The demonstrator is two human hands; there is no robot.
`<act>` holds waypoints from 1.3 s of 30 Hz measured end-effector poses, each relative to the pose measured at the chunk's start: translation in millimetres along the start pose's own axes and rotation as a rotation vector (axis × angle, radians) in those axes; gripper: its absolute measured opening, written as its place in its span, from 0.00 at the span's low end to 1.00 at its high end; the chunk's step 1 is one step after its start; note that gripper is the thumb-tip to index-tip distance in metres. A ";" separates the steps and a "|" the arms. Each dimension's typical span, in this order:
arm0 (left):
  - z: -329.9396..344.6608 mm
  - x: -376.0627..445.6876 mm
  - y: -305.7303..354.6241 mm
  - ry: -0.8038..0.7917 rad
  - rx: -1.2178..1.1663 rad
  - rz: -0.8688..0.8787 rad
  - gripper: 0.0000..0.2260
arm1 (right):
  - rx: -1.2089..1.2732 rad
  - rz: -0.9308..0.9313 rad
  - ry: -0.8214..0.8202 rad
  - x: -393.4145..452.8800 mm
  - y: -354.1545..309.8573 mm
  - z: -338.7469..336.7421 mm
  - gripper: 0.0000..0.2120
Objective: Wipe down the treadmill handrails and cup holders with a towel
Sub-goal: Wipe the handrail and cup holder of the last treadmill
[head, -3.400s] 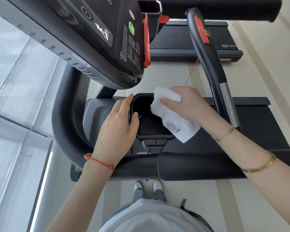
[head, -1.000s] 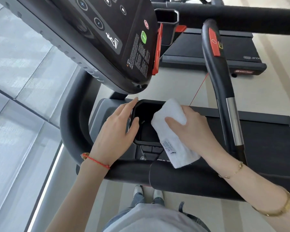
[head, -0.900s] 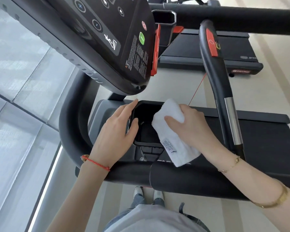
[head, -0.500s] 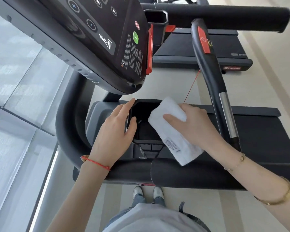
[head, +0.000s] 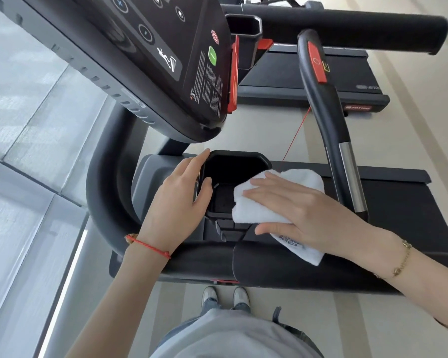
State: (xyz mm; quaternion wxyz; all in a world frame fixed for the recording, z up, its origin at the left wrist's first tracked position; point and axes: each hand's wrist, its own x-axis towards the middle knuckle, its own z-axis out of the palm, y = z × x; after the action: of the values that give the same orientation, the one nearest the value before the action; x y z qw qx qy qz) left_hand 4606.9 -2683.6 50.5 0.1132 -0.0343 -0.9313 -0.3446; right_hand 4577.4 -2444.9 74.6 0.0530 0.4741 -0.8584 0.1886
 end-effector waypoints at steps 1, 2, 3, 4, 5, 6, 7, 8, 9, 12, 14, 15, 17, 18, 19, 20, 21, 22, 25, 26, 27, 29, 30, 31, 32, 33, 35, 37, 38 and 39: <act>0.0 0.0 0.2 0.002 -0.001 0.001 0.23 | -0.019 0.006 -0.007 3.2 1.0 0.1 0.30; 0.2 0.1 0.3 0.003 -0.003 0.005 0.23 | -0.034 0.013 -0.015 7.2 1.6 -0.7 0.30; 0.3 0.3 0.4 0.003 -0.007 0.010 0.22 | -0.048 0.019 -0.029 11.9 2.0 -1.0 0.31; 0.6 0.5 0.3 0.003 -0.011 0.015 0.22 | -0.062 0.023 -0.051 17.7 1.3 -1.8 0.31; 0.7 0.6 0.1 0.002 -0.013 0.019 0.22 | -0.075 0.026 -0.085 23.8 0.1 -2.2 0.31; 0.9 0.7 -0.5 0.002 -0.013 0.022 0.22 | -0.077 0.037 -0.126 29.6 -1.0 -2.1 0.31; 1.0 0.7 -1.1 0.003 -0.013 0.024 0.22 | -0.068 0.056 -0.163 34.2 -2.4 -2.0 0.30; 1.4 0.8 -1.9 0.004 -0.015 0.025 0.22 | -0.059 0.070 -0.195 36.7 -3.2 -1.7 0.29; 1.8 0.9 -2.4 0.003 -0.018 0.027 0.22 | -0.060 0.073 -0.220 36.7 -3.3 -1.9 0.29; 2.4 0.8 -3.4 0.005 -0.023 0.031 0.22 | -0.085 0.000 -0.153 24.1 1.9 -2.0 0.31; 2.5 1.0 -3.2 0.012 -0.027 0.034 0.22 | -0.119 -0.078 -0.029 12.2 5.1 -0.9 0.29; 2.6 0.9 -2.6 0.013 -0.029 0.033 0.22 | -0.138 -0.097 0.020 7.2 5.8 -0.2 0.28; 2.6 0.9 -2.1 0.013 -0.031 0.029 0.22 | -0.197 -0.123 0.104 -1.8 6.7 2.9 0.24; 2.6 0.8 -2.0 0.014 -0.029 0.026 0.22 | -0.225 -0.134 0.149 -5.2 6.9 4.9 0.22; 2.4 0.6 -1.8 0.015 -0.026 0.023 0.22 | -0.240 -0.134 0.193 -8.3 7.3 6.3 0.21; 2.4 0.3 -1.7 0.016 -0.021 0.021 0.22 | -0.238 -0.110 0.238 -10.2 7.9 6.7 0.20; 2.3 0.3 -1.1 0.015 -0.017 0.019 0.22 | -0.217 -0.056 0.282 -11.1 8.9 5.9 0.21; 2.1 0.3 -0.5 0.015 -0.015 0.016 0.22 | -0.184 0.021 0.323 -10.4 10.0 4.2 0.22; 0.9 -0.2 1.9 0.010 -0.008 0.009 0.22 | -0.089 0.248 0.351 1.5 12.2 -0.8 0.23; 0.6 -0.3 2.4 0.009 -0.005 0.007 0.22 | -0.020 0.328 0.305 7.6 12.2 -2.4 0.23; 0.4 -0.4 3.1 0.007 -0.002 0.004 0.22 | 0.073 0.418 0.234 13.7 12.3 -3.2 0.23; 0.1 -0.3 4.4 0.000 0.002 -0.003 0.22 | 0.233 0.535 0.125 23.2 14.3 -2.2 0.22; -0.2 -0.1 4.7 -0.002 0.003 -0.006 0.22 | 0.257 0.557 0.093 26.7 16.6 -1.8 0.21; -0.5 0.1 5.1 0.000 0.002 -0.010 0.22 | 0.265 0.562 0.068 29.9 19.6 -2.5 0.21; -0.6 0.3 5.3 0.000 0.001 -0.016 0.22 | 0.277 0.561 0.044 33.5 23.5 -3.8 0.19; -0.6 0.1 5.9 -0.001 0.001 -0.021 0.22 | 0.302 0.566 0.009 38.4 27.9 -6.1 0.18; -0.6 0.0 6.6 -0.003 0.002 -0.028 0.22 | 0.344 0.565 -0.089 51.7 36.3 -11.1 0.17; -0.9 -0.3 5.9 -0.006 -0.007 -0.025 0.22 | 0.317 0.520 -0.176 63.4 41.9 -13.7 0.20; -1.0 -0.2 4.9 -0.006 -0.011 -0.023 0.22 | 0.298 0.492 -0.208 65.8 42.6 -14.1 0.20; -0.9 0.1 4.0 -0.007 -0.014 -0.022 0.22 | 0.282 0.467 -0.224 64.6 41.8 -14.5 0.20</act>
State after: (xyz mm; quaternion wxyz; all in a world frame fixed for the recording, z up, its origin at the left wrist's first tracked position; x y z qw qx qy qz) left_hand 4607.6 -2681.2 53.7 0.1058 -0.0261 -0.9295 -0.3523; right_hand 4506.0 -2470.7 94.1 -0.1533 0.2844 -0.9101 0.2597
